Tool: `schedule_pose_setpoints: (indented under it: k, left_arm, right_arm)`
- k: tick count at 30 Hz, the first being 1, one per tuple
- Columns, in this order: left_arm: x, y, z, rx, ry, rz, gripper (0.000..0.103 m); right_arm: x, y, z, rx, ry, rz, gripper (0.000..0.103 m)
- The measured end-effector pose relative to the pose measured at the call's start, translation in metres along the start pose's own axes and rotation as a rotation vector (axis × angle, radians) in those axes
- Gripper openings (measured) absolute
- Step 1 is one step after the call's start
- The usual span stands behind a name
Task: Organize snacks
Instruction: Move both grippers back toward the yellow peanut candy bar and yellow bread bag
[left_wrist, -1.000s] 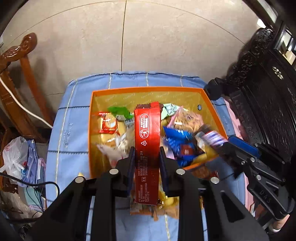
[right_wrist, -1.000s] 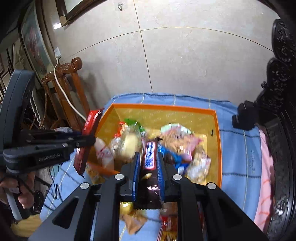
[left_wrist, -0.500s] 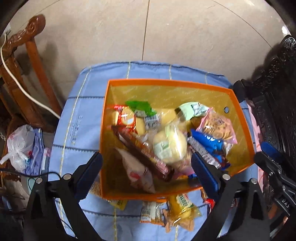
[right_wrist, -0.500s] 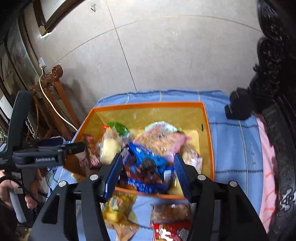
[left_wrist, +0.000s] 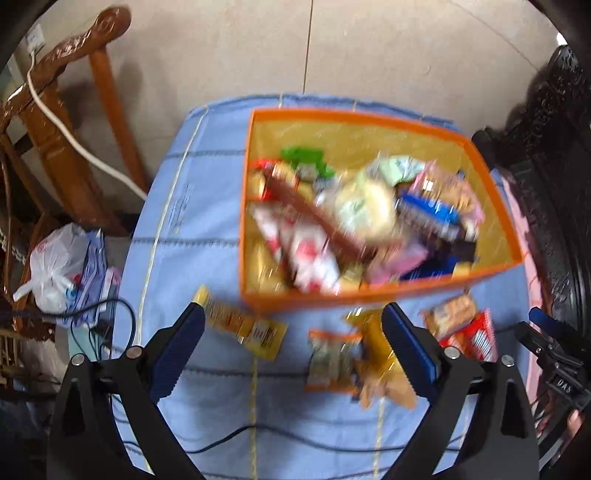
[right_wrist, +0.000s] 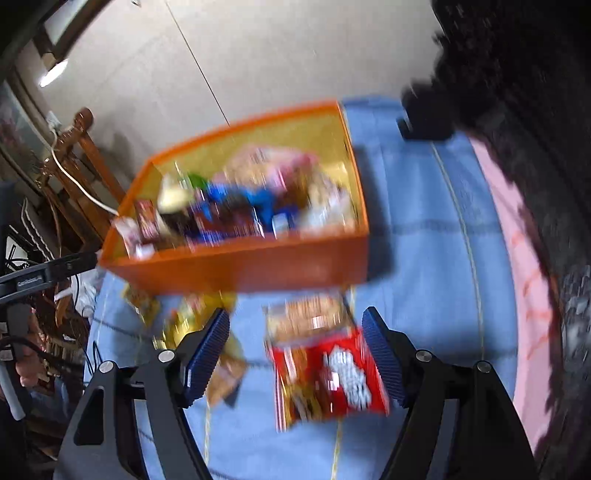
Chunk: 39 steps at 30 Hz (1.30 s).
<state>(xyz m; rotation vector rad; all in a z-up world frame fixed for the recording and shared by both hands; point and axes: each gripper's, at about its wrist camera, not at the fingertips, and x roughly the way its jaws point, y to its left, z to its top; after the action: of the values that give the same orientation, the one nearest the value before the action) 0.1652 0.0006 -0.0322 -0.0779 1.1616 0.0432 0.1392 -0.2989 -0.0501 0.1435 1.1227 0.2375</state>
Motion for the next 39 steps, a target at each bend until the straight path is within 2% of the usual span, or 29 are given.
schedule_pose_setpoints:
  k: [6, 11, 20, 27, 34, 36, 39]
  left_arm:
    - [0.029, 0.031, -0.04, -0.041, 0.094, 0.071, 0.094]
    - [0.051, 0.051, -0.054, -0.082, 0.148, 0.098, 0.094]
    - [0.092, 0.054, -0.042, -0.063, 0.187, 0.115, 0.094]
    - [0.13, 0.071, -0.025, -0.197, 0.252, 0.128, 0.094]
    - [0.144, 0.079, -0.017, -0.259, 0.244, 0.14, 0.096]
    - [0.144, 0.079, -0.019, -0.258, 0.241, 0.133, 0.094]
    - [0.138, 0.083, -0.026, -0.258, 0.23, 0.139, 0.082]
  right_arm:
    - [0.013, -0.002, -0.039, 0.036, 0.087, 0.018, 0.08]
    - [0.014, 0.011, -0.048, 0.032, 0.106, 0.048, 0.082]
    - [0.019, 0.022, -0.048, 0.035, 0.132, 0.06, 0.082]
    - [0.031, 0.025, -0.043, 0.042, 0.153, 0.053, 0.083]
    - [0.045, 0.039, -0.036, 0.003, 0.179, 0.066, 0.083]
    - [0.047, 0.043, -0.035, -0.009, 0.185, 0.074, 0.083]
    - [0.048, 0.048, -0.034, -0.025, 0.188, 0.086, 0.083]
